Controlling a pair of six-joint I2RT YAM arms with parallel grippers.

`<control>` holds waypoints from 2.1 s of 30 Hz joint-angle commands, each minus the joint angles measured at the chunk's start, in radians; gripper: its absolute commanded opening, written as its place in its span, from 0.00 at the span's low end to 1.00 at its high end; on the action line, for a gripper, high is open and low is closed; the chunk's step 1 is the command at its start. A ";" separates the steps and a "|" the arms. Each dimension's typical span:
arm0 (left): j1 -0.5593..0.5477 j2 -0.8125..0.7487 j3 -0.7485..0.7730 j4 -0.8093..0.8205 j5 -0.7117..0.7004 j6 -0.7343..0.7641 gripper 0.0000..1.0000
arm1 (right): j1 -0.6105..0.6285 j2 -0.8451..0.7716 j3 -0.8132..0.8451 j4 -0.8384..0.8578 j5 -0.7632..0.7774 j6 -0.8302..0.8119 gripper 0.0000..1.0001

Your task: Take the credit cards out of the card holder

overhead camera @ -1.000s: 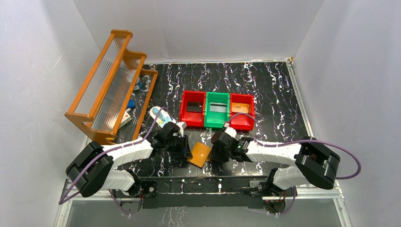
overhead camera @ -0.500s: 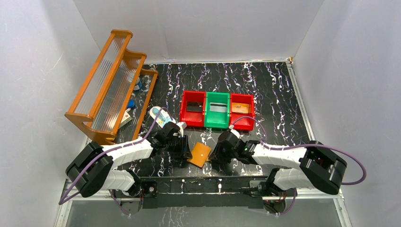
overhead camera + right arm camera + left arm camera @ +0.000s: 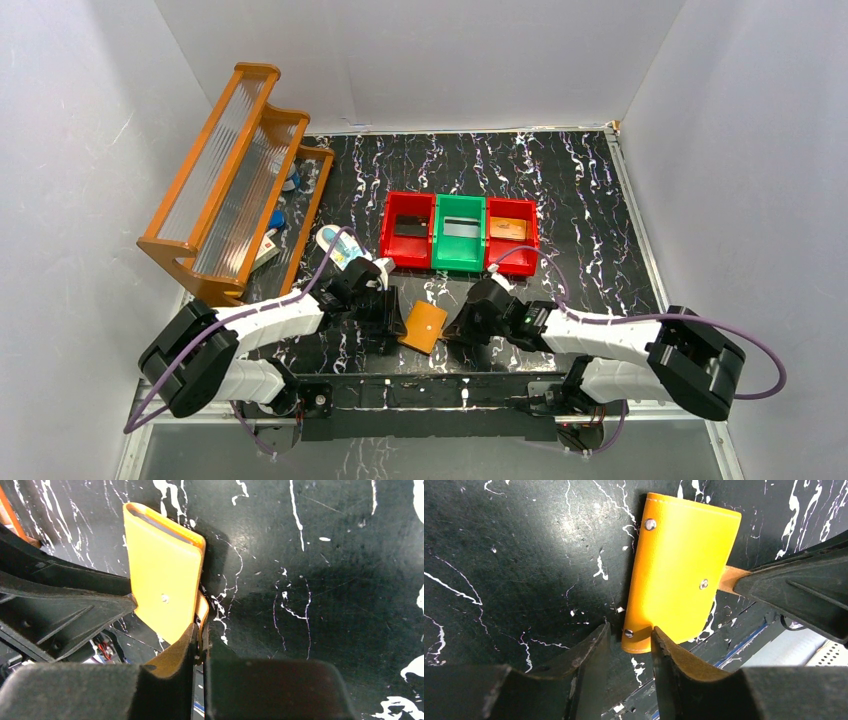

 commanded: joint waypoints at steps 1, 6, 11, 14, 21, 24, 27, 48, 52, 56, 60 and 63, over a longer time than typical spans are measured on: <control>-0.007 -0.053 0.027 -0.043 -0.026 0.012 0.38 | -0.010 -0.047 0.037 -0.008 0.047 -0.082 0.08; -0.006 -0.110 0.068 -0.117 -0.102 0.016 0.53 | -0.019 -0.058 0.092 -0.036 0.047 -0.143 0.07; -0.007 -0.184 0.132 -0.242 -0.235 0.013 0.65 | -0.033 -0.044 0.146 -0.037 0.003 -0.181 0.07; -0.004 -0.239 0.151 -0.295 -0.323 -0.014 0.71 | -0.035 -0.024 0.205 -0.043 -0.025 -0.212 0.07; -0.005 -0.326 0.226 -0.398 -0.530 -0.028 0.82 | -0.038 0.078 0.388 -0.081 -0.079 -0.330 0.07; -0.005 -0.342 0.255 -0.421 -0.597 -0.017 0.86 | -0.038 0.134 0.469 -0.085 -0.117 -0.373 0.07; -0.005 -0.349 0.264 -0.428 -0.634 -0.011 0.88 | -0.040 0.190 0.526 -0.084 -0.156 -0.404 0.07; -0.005 -0.450 0.134 -0.379 -0.348 -0.007 0.90 | -0.114 0.023 0.186 0.031 -0.177 -0.267 0.07; -0.004 -0.389 0.092 -0.206 -0.188 0.012 0.84 | -0.165 -0.034 0.087 0.060 -0.227 -0.316 0.08; -0.005 -0.273 0.093 -0.103 -0.095 0.018 0.77 | -0.186 -0.039 0.078 0.033 -0.229 -0.357 0.08; -0.007 -0.177 0.121 -0.105 -0.075 0.029 0.73 | -0.199 -0.044 0.068 0.003 -0.211 -0.346 0.08; -0.007 -0.139 0.124 -0.115 -0.080 0.021 0.72 | -0.201 -0.051 0.046 0.041 -0.226 -0.320 0.09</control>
